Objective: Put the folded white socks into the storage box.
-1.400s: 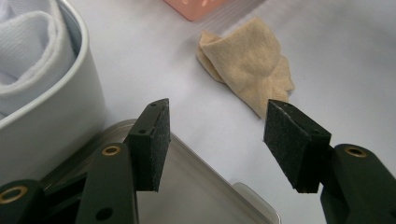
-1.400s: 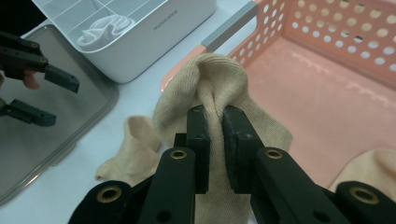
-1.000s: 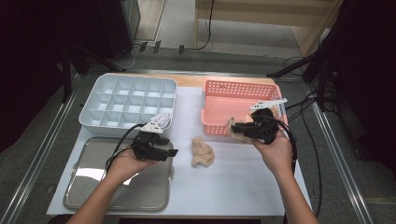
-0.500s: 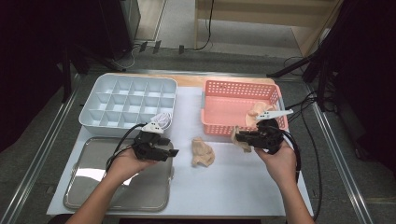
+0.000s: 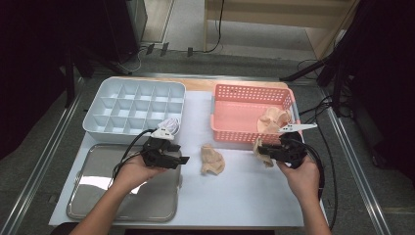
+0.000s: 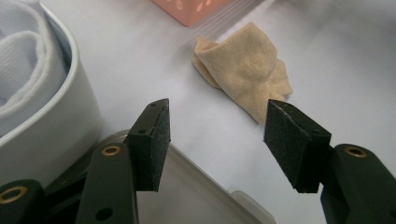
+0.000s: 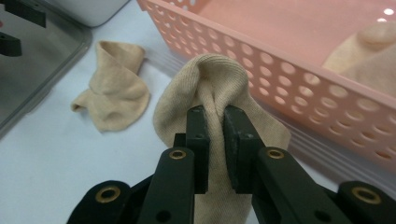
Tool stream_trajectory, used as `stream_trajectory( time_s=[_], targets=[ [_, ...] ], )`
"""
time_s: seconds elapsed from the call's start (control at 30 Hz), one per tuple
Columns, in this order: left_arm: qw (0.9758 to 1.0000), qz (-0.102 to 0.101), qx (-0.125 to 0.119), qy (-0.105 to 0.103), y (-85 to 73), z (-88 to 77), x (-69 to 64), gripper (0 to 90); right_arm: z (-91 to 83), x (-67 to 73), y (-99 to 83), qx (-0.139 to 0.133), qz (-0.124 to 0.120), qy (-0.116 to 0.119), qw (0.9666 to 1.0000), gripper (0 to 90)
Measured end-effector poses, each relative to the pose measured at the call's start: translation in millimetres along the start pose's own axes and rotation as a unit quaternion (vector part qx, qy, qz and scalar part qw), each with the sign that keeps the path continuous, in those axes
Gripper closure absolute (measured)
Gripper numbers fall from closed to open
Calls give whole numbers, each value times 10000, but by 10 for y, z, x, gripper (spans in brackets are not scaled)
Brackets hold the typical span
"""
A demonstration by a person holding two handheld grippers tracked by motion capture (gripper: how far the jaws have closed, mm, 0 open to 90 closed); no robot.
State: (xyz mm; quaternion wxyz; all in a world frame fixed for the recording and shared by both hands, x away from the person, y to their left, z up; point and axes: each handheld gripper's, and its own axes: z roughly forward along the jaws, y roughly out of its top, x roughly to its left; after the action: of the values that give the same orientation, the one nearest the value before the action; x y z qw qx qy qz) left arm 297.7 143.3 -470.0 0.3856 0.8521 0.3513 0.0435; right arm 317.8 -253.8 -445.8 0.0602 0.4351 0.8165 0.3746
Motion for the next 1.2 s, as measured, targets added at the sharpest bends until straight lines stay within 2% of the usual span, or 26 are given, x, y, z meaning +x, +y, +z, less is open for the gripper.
stream_trajectory(
  time_s=[0.27,0.37,0.43,0.67,0.77,0.9,1.2],
  targets=[
    [9999,-15,-59,-132,37,25,-8,421,10,-141,-113,95,180,-195,9996,819],
    [9999,-16,-64,-143,47,31,-11,422,30,-204,-153,81,282,-182,9994,813],
    [9999,-10,-49,-138,49,44,-15,422,54,-229,-176,117,303,-140,9994,809],
    [9999,28,1,-124,52,62,-26,421,131,-261,-206,278,283,-230,9989,748],
    [9999,17,4,-120,50,62,-18,421,136,-253,-205,279,335,-118,9990,721],
    [9999,21,1,-111,50,62,-17,421,120,-214,-182,203,339,-100,9992,682],
    [10000,14,-37,-83,50,45,-14,421,68,-45,-105,17,134,-79,9999,678]
  ],
)
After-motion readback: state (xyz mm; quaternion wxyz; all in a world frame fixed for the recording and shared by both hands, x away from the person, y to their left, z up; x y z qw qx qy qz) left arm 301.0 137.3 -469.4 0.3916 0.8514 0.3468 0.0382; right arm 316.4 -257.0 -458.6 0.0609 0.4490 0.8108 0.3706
